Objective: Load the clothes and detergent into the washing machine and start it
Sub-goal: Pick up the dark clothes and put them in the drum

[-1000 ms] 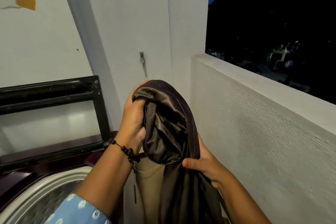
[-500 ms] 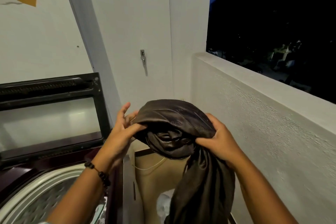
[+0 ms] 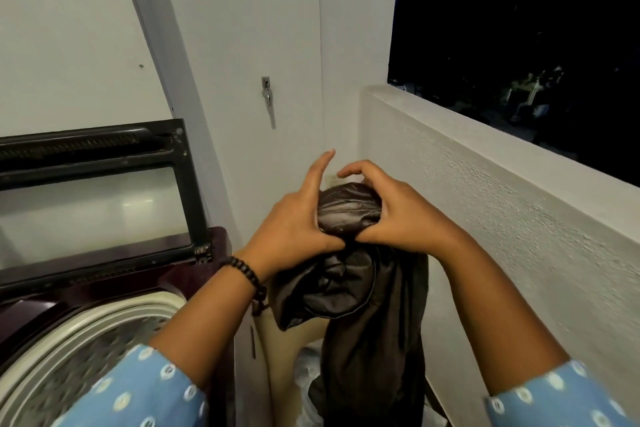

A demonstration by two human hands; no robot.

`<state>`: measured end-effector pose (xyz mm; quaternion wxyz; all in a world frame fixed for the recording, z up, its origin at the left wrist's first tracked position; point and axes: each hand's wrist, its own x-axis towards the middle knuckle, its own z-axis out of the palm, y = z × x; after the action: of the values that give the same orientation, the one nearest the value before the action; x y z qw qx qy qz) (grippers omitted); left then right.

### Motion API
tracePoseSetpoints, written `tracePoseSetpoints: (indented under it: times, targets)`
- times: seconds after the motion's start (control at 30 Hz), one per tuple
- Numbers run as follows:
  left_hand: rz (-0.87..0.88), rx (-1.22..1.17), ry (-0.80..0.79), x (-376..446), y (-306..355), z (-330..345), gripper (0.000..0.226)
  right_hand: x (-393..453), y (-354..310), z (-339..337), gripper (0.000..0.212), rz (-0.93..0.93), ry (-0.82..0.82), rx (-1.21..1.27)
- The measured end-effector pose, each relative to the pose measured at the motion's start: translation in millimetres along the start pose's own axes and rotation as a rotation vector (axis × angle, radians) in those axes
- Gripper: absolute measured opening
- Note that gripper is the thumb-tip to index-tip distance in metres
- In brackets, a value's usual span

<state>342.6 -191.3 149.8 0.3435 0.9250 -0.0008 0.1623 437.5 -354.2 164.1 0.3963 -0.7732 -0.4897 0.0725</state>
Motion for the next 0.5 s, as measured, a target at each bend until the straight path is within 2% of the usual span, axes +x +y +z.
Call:
tracePoseSetpoints:
  times: [0.13, 0.27, 0.4, 0.5]
  targets:
    - [-0.008, -0.274, 0.171, -1.2, -3.5, -11.1, 0.090, -13.6, 21.6, 1.3, 0.109, 0.087, -0.028, 0.284]
    - [-0.058, -0.653, 0.356, -0.4, -3.5, -29.2, 0.073, -29.5, 44.7, 15.8, 0.136, 0.197, -0.059, 0.503]
    - [-0.072, -1.025, 0.590, 9.5, -2.3, -38.9, 0.060, -34.9, 56.9, 40.4, 0.140, 0.235, -0.137, 0.550]
    - [-0.067, -1.216, 0.684, 13.3, -4.3, -40.2, 0.062, -32.9, 52.9, 56.5, 0.136, 0.239, -0.110, 0.613]
